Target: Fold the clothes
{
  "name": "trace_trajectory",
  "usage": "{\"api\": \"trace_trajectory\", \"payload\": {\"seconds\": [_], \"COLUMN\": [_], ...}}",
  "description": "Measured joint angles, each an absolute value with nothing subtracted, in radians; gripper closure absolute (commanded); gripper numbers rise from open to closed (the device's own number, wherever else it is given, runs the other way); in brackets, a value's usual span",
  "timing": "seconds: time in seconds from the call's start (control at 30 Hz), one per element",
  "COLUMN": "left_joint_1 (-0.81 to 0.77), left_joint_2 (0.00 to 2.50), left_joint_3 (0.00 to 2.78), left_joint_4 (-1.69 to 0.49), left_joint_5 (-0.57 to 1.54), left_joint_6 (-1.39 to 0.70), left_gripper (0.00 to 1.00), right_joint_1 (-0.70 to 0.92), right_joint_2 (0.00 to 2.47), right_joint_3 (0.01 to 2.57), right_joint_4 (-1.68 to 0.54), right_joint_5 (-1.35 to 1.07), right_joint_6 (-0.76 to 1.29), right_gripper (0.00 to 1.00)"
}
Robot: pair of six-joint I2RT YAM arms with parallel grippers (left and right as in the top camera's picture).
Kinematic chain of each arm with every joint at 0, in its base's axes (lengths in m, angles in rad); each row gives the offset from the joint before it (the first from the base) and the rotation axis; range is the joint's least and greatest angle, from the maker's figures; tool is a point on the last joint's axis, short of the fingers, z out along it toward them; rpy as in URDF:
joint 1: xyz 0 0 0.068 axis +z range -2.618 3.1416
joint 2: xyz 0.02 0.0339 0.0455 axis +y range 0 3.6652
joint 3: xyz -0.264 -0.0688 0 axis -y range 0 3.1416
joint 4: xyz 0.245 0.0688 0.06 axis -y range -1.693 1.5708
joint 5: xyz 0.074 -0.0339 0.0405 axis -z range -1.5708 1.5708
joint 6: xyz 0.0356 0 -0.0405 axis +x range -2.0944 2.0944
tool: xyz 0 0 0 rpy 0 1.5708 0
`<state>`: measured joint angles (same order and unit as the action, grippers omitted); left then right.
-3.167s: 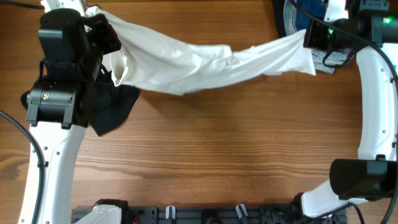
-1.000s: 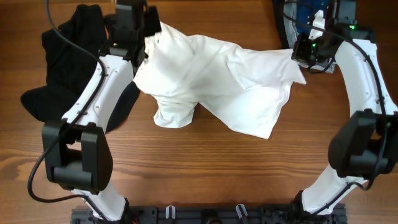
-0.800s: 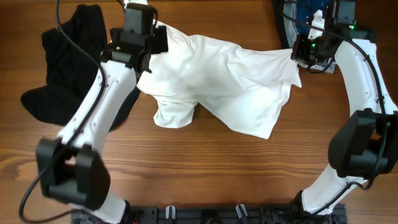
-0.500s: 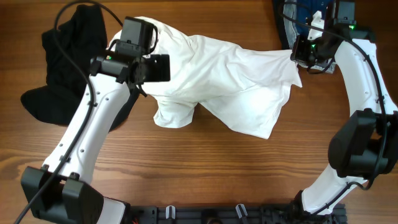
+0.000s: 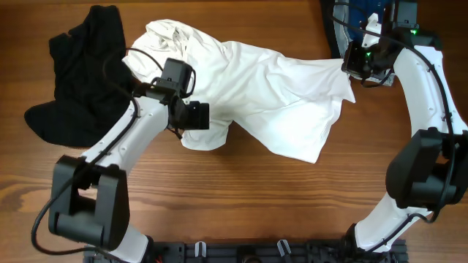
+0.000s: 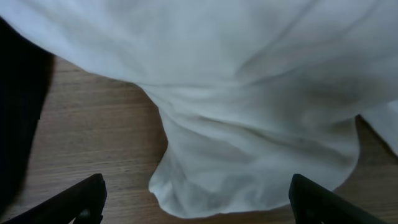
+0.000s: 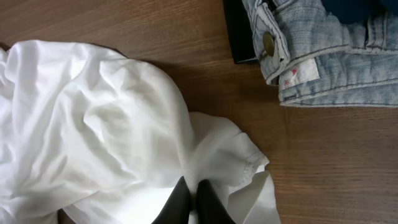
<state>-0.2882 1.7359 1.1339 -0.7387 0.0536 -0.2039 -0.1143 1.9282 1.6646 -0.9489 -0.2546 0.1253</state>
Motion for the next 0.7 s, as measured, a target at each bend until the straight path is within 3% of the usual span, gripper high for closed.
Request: {"api": "trace_trajectory", "payload": {"seconds": [0.33,0.4,0.5,0.53,0.57,0.7], "left_joint_1": [-0.296,-0.300,-0.299,-0.298,-0.298,-0.299], "left_joint_2": [1.867,1.874,1.882,1.886,1.889,1.894], "left_joint_3": [1.122,1.127,1.133,1.135,1.135,1.136], "left_joint_4": [-0.695,-0.688,-0.686,-0.682,-0.678,-0.677], "left_joint_5": [0.092,0.088,0.078,0.075,0.075,0.085], "left_joint_6": [-0.096,-0.077,-0.059,-0.054,-0.053,-0.046], "left_gripper": [0.15,0.29,0.80,0.91,0.96,0.96], "right_joint_1": [-0.114,-0.114,-0.114,-0.114,-0.114,-0.114], "right_joint_2": [1.928,1.928,1.928,1.928,1.928,1.928], "right_joint_3": [1.665,1.665,1.665,1.665,1.665,1.665], "right_joint_4": [-0.949,-0.949,-0.949,-0.949,-0.948,-0.947], "right_joint_5": [-0.255,-0.254,-0.255,-0.254,-0.255,-0.255], "right_joint_6": [0.125,0.125,0.125,0.125,0.125,0.126], "right_gripper": [0.96,0.96,0.96,0.96,0.96,0.96]}}
